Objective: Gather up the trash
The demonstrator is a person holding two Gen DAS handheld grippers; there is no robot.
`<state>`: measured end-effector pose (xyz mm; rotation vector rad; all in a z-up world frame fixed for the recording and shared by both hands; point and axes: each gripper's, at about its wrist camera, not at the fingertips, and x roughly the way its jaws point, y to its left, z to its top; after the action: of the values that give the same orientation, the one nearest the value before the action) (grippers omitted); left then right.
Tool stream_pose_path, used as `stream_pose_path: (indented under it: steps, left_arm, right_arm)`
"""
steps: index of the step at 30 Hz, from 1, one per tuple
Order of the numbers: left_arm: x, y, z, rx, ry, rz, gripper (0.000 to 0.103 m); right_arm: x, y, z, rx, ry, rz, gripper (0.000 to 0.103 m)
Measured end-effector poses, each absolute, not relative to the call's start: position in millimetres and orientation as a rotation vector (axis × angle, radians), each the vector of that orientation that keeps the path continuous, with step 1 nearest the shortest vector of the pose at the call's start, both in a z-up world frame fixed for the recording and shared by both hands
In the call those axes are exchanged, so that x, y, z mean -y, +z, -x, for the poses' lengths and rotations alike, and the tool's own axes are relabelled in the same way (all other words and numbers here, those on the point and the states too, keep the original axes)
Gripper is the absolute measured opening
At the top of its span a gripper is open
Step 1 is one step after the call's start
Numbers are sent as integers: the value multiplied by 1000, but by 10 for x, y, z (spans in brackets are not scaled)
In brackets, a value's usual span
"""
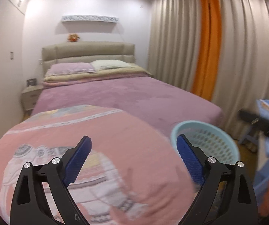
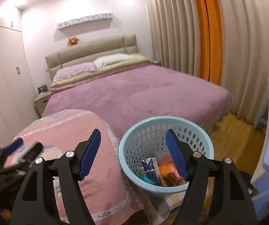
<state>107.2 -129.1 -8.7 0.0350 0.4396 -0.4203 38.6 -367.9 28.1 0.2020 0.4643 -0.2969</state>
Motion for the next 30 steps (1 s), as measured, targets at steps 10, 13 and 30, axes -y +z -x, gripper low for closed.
stream_pose_path:
  steps: [10, 13, 30]
  left_arm:
    - [1064, -328, -1114, -363, -321, -21, 90]
    - [1085, -334, -1097, -357, -314, -45, 90]
    - [1081, -389, -1068, -369, -290, -48, 91]
  right_arm:
    - [3471, 88, -287, -361, -398, -123, 73]
    - [3516, 16, -294, -360, -403, -135, 73]
    - [3531, -136, -366, -391, -398, -113, 73]
